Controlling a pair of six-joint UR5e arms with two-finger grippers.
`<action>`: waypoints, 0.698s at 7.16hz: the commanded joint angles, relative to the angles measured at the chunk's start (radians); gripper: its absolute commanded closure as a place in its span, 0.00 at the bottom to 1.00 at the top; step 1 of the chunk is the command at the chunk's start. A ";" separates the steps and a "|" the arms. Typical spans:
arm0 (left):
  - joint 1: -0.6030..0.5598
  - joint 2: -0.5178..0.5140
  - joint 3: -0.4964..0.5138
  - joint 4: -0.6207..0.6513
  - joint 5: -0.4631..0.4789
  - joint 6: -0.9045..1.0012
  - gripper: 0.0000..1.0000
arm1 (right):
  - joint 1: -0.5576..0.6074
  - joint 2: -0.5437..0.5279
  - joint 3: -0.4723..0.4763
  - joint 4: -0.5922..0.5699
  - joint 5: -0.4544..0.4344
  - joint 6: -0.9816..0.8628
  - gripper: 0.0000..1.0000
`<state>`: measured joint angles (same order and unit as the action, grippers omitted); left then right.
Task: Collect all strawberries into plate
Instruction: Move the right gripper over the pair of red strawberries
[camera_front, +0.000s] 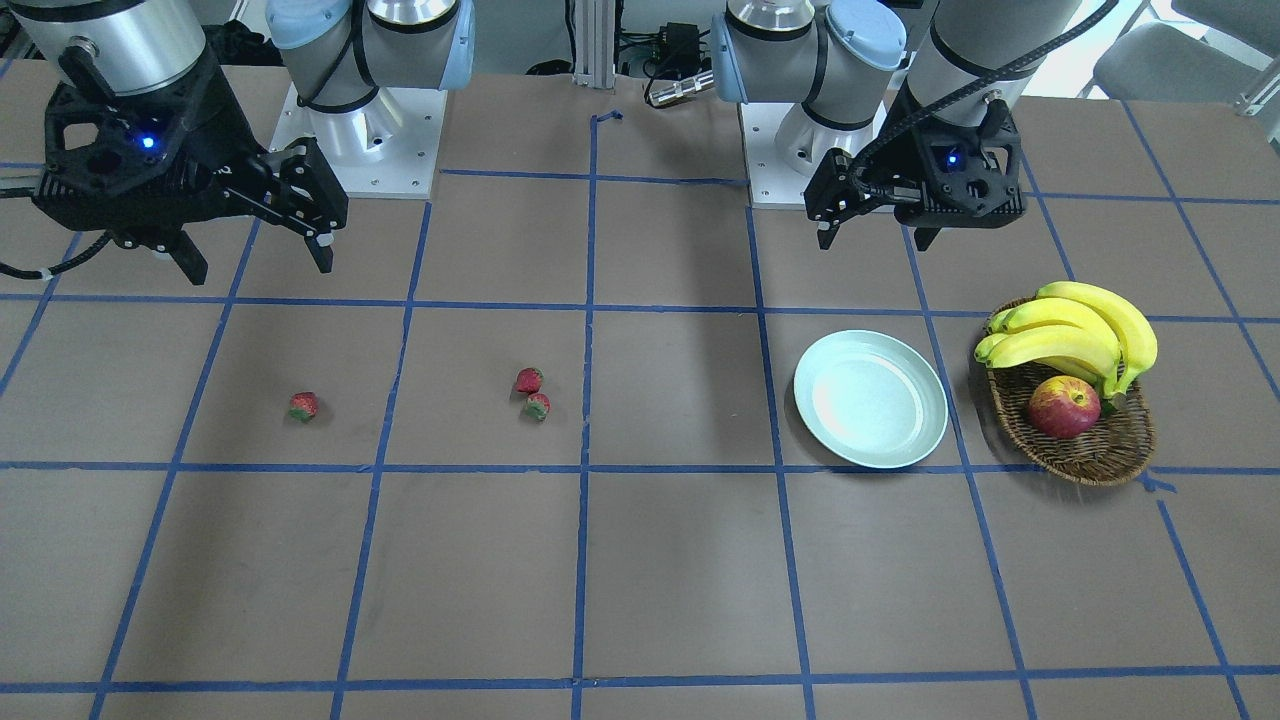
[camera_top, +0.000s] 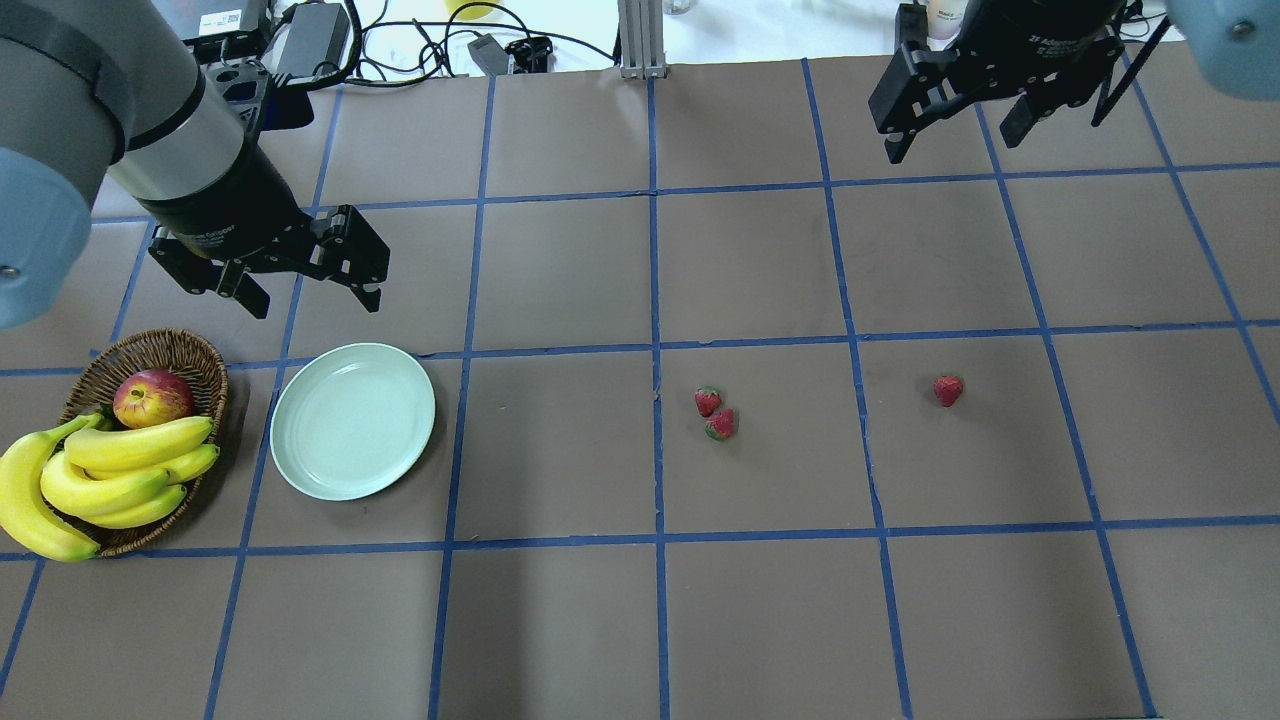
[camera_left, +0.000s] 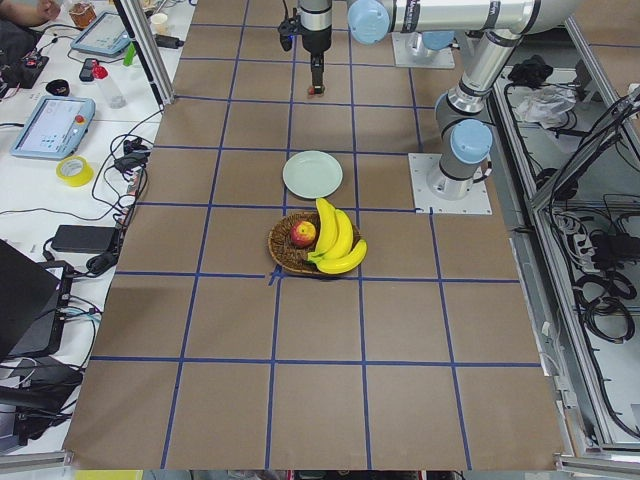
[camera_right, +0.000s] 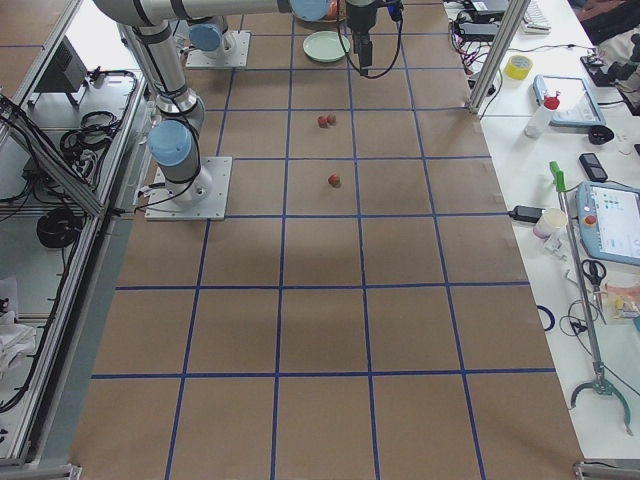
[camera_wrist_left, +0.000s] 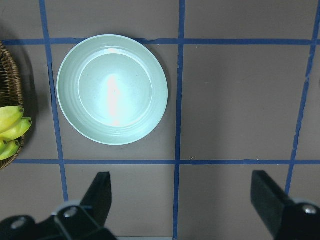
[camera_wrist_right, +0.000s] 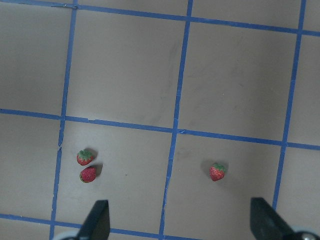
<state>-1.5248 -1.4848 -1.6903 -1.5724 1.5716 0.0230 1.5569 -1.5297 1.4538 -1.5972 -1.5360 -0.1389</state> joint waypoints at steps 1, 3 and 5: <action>-0.003 -0.003 -0.002 0.000 -0.001 0.000 0.00 | 0.000 0.000 0.000 0.000 -0.018 -0.002 0.00; -0.002 -0.005 0.000 0.000 -0.002 0.002 0.00 | 0.000 0.000 0.003 0.014 -0.006 0.002 0.00; 0.002 0.000 0.000 0.000 0.001 0.002 0.00 | 0.000 -0.003 0.023 0.020 -0.004 -0.005 0.00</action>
<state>-1.5249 -1.4875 -1.6907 -1.5723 1.5700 0.0236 1.5566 -1.5308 1.4644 -1.5822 -1.5426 -0.1389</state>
